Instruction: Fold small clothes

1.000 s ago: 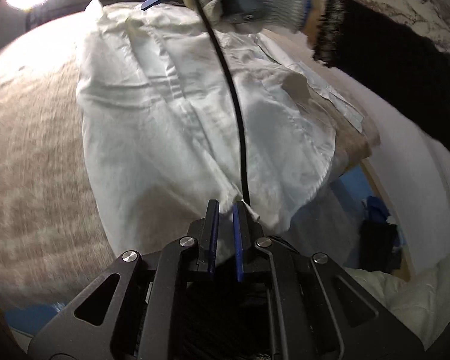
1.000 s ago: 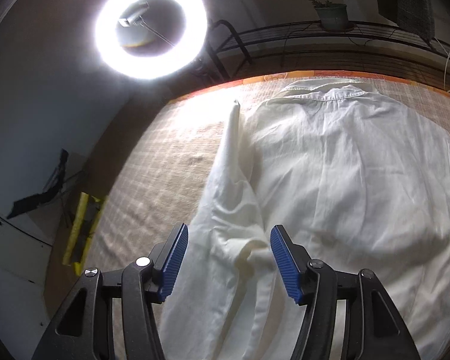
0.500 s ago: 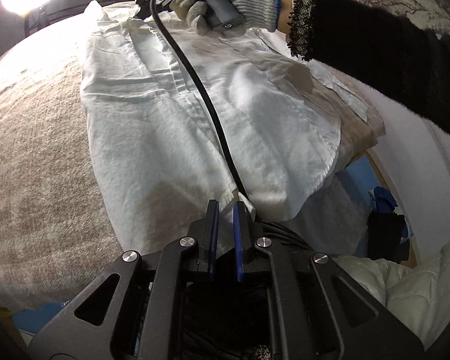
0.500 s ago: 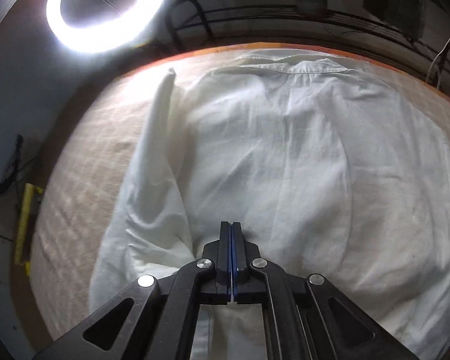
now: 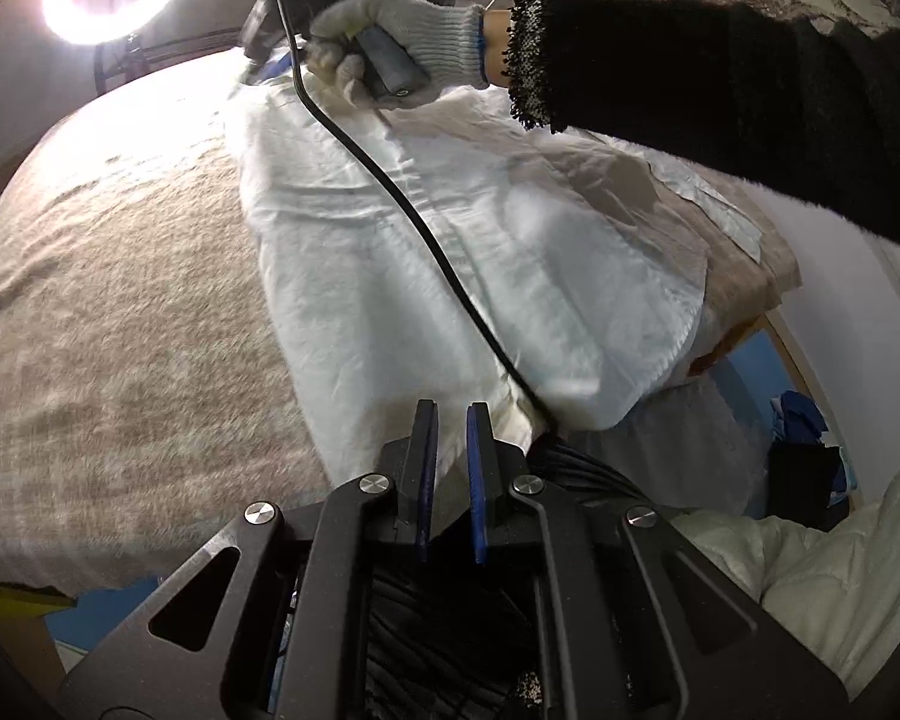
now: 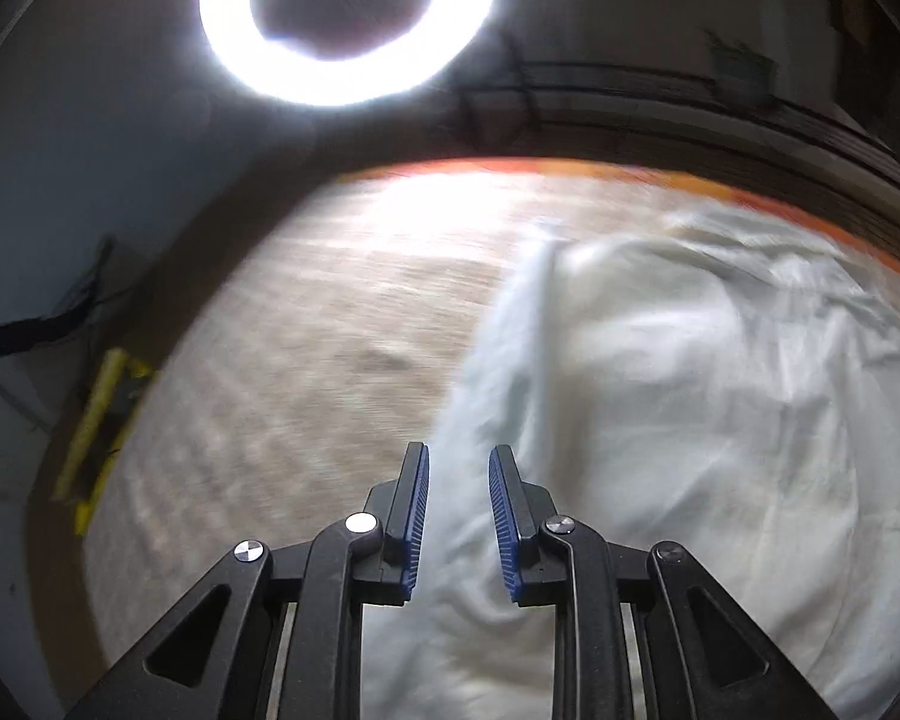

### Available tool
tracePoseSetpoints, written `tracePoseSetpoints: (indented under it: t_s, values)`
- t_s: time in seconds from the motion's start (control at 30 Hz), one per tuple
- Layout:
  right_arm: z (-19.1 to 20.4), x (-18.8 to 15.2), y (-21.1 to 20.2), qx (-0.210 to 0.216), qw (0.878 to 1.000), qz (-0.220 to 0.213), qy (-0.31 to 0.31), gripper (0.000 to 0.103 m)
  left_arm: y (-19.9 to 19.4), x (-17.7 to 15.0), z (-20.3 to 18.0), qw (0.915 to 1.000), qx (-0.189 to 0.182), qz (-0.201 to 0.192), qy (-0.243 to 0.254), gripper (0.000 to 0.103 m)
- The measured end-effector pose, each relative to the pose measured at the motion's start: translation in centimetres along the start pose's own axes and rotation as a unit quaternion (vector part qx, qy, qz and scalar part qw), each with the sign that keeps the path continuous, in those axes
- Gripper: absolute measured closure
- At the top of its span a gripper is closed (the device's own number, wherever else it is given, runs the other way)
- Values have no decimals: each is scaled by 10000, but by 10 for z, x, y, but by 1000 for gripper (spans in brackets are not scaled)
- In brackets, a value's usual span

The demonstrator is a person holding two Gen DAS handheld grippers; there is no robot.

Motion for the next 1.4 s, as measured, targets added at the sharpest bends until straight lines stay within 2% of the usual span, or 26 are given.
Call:
tracePoseSetpoints:
  t_s: [0.03,0.07,0.13,0.2,0.37,0.47,0.57,0.63,0.8,0.97,1.03,1.13,1.27,1.4]
  values:
    - [-10,-2,7,-166,9996,158,166,88,0,-2,1,10000,8,21,-16,97]
    - [-18,-1,7,-113,9995,15,289,86,-1,-3,2,10000,11,33,-33,97]
    - [-26,-2,1,-59,9986,45,531,79,-2,-6,2,10000,10,38,-62,97]
    - [-26,-4,-13,70,9985,-74,542,79,-5,-9,1,10000,3,11,-52,97]
    - [-14,-19,-90,422,9951,-699,553,69,-24,-15,-1,9998,25,-178,45,97]
    - [-10,-37,-144,417,9925,-1030,510,63,-39,-18,0,9994,68,-337,69,97]
    - [-11,-56,-200,228,9896,-1360,417,57,-53,-17,0,9982,138,-581,39,97]
    - [-7,-77,-237,-7,9862,-1635,257,49,-57,-13,2,9974,105,-710,-52,97]
    - [-4,-136,-315,-324,9763,-2136,147,36,-32,1,-3,9974,-60,-713,-14,97]
    - [-13,-193,-366,-648,9749,-2116,238,34,5,6,-21,9980,-168,-556,236,97]
    - [-23,-216,-384,-864,9734,-2090,360,29,22,3,-29,9985,-188,-395,324,97]
    - [-38,-246,-409,-1169,9698,-2077,524,29,42,-6,-35,9991,-164,-149,371,97]
    - [-69,-278,-428,-1477,9648,-1973,915,29,38,-7,-41,9989,-114,-148,425,96]
    - [-116,-316,-430,-1698,9579,-1787,1471,29,20,2,-51,9977,7,-392,559,96]
Point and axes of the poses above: each gripper's, at about its wrist camera, not at the fingertips, and y roughly the way its jaws point, z to its left, x to its top, the point moved 1 cm from there along y, roughly the way its jaws point, and after that the axes turned 9 degrees about -y, right-handed, at the moved point
